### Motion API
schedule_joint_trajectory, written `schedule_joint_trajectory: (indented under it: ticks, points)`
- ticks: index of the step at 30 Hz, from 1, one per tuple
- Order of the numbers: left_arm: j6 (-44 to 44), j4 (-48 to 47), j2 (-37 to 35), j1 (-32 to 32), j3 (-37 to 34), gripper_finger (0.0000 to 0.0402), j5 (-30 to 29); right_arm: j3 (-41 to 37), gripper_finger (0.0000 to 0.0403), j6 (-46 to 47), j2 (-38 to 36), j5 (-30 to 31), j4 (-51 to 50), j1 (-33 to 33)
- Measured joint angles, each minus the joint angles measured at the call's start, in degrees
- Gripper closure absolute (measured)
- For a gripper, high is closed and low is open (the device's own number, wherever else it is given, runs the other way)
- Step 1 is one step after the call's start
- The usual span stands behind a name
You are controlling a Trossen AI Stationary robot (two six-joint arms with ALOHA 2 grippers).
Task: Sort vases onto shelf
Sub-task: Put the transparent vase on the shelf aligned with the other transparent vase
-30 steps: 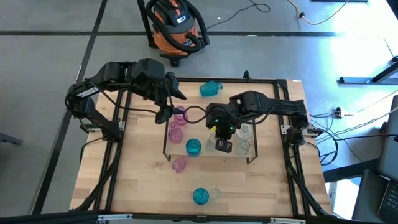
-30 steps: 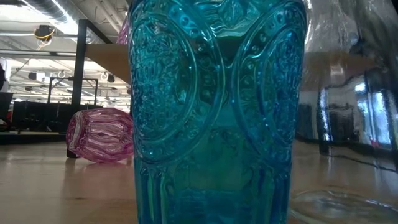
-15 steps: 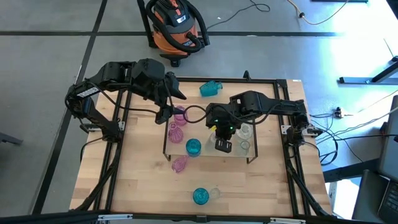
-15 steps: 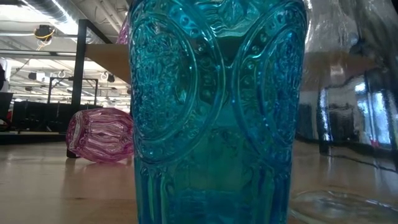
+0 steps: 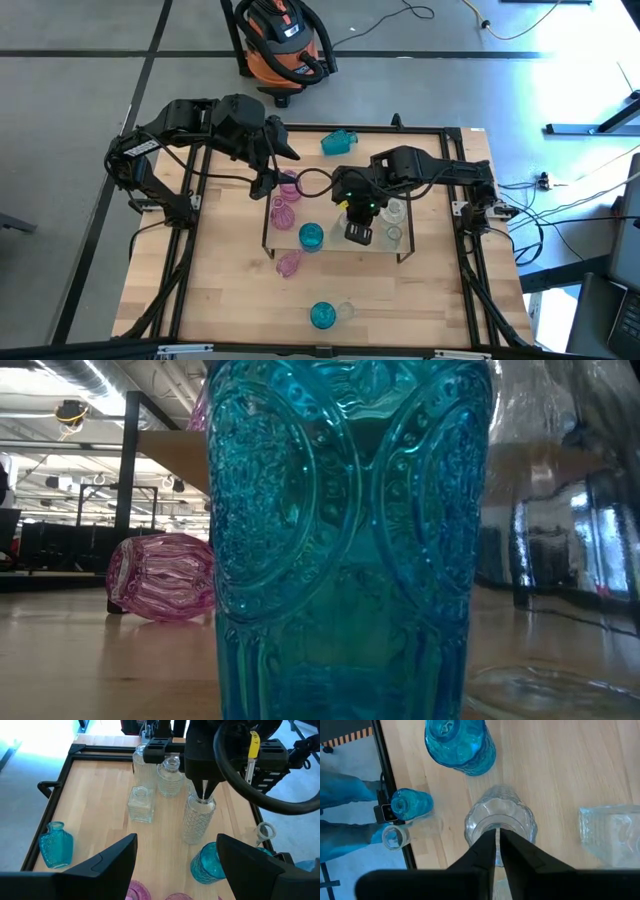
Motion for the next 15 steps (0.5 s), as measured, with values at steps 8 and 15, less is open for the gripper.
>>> schedule_joint_trajectory:
  ticks: [8,15]
  points:
    - [0.0,0.0,0.0,0.0,0.0,0.0136,0.0,1.6,0.0349,-0.1,0.1,1.5,-0.2,-0.1]
    - [0.0,0.3,0.0,0.0,0.0,0.0136,0.0,1.6,0.035,-0.2,0.1,1.4,0.1,-0.1]
